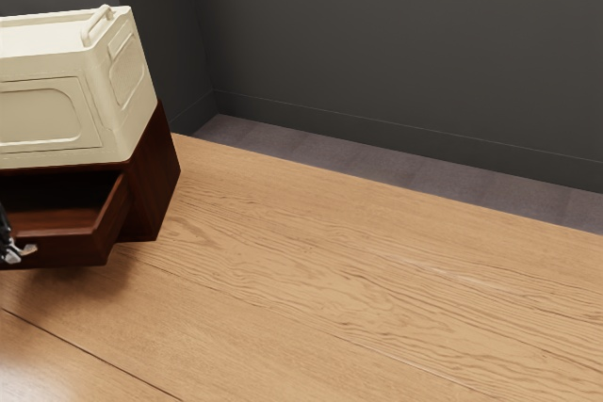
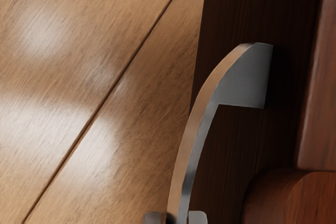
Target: Pull the drawer handle with one arm to open the drawer
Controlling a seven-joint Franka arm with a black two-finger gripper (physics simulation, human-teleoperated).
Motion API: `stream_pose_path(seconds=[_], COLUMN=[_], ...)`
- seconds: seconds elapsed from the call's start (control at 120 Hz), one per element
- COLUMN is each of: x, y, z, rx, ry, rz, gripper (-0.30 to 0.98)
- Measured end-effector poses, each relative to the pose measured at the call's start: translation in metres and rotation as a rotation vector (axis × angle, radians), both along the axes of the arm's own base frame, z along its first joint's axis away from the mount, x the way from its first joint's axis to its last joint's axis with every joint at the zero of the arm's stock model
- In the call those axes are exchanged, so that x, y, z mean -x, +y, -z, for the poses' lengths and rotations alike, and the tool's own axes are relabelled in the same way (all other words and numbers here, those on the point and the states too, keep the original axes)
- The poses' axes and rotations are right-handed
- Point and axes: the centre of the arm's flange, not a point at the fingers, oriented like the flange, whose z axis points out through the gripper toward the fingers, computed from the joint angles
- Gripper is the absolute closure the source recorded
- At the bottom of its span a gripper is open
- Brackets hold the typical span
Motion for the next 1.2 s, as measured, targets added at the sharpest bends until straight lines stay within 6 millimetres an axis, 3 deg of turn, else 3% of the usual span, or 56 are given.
stream_pose_path(seconds=[0.383,0.633,0.825,0.95,1.042,1.2], x=[0.007,0.009,0.014,0.013,0.009,0.008], y=[-0.002,-0.003,-0.012,-0.018,-0.015,-0.01], z=[-0.002,-0.005,-0.03,-0.049,-0.08,-0.092], rx=[0.008,0.009,-0.016,-0.036,-0.047,-0.008], ry=[0.005,0.0,-0.033,-0.022,0.008,0.11], rz=[0.001,0.001,0.017,0.032,0.036,0.03], gripper=[0.79,0.72,0.68,0.48,0.31,0.15])
